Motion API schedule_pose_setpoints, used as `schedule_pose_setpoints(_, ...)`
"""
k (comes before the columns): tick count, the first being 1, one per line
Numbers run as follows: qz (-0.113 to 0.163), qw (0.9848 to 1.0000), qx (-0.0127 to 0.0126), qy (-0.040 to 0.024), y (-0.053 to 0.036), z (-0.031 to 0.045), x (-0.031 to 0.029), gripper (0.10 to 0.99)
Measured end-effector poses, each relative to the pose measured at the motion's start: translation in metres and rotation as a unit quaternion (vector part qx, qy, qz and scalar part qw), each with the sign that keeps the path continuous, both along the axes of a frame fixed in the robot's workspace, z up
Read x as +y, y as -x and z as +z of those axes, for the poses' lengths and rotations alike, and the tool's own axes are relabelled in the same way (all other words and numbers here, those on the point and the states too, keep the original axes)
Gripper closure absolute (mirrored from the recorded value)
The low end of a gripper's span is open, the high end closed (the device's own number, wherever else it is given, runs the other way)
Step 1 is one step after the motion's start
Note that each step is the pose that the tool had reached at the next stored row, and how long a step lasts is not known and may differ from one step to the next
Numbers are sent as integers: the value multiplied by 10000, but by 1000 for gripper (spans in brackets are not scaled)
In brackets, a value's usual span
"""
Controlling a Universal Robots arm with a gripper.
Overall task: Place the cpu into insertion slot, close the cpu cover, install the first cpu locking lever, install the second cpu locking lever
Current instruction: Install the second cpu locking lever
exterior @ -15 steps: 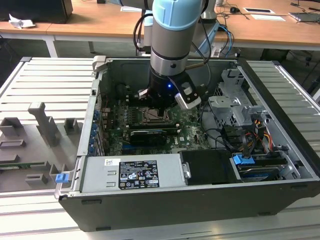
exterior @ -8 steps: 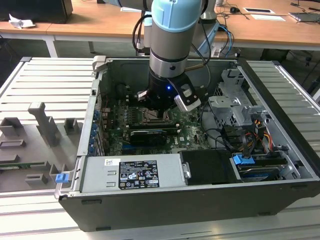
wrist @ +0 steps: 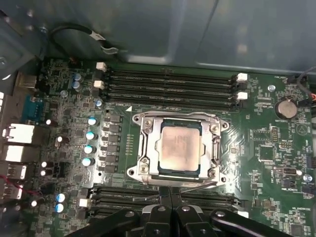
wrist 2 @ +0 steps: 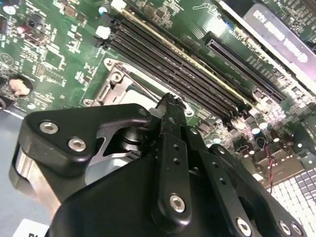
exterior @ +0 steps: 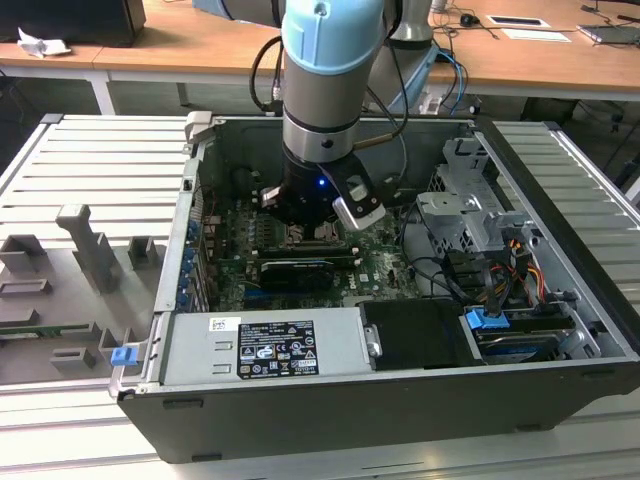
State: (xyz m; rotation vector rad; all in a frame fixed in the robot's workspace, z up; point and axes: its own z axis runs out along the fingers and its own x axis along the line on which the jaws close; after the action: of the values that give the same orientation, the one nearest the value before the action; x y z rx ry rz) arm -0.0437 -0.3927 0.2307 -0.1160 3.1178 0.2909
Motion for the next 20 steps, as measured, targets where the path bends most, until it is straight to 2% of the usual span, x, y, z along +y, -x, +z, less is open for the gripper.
schedule_pose_setpoints(4,2,10000,0,-12,5,-85,0,980)
schedule_pose_setpoints(8,4,10000,1,-47,5,-107,-1,980)
schedule_pose_setpoints(9,3,10000,0,-66,5,-110,0,980)
schedule_pose_setpoints(12,4,9998,0,-178,6,-115,-7,980)
schedule_pose_setpoints(13,4,9997,0,-233,6,-116,-10,980)
schedule_pose_setpoints(16,3,9995,0,-310,23,-116,-37,980)
schedule_pose_setpoints(20,4,9995,-3,-323,99,-116,-66,980)
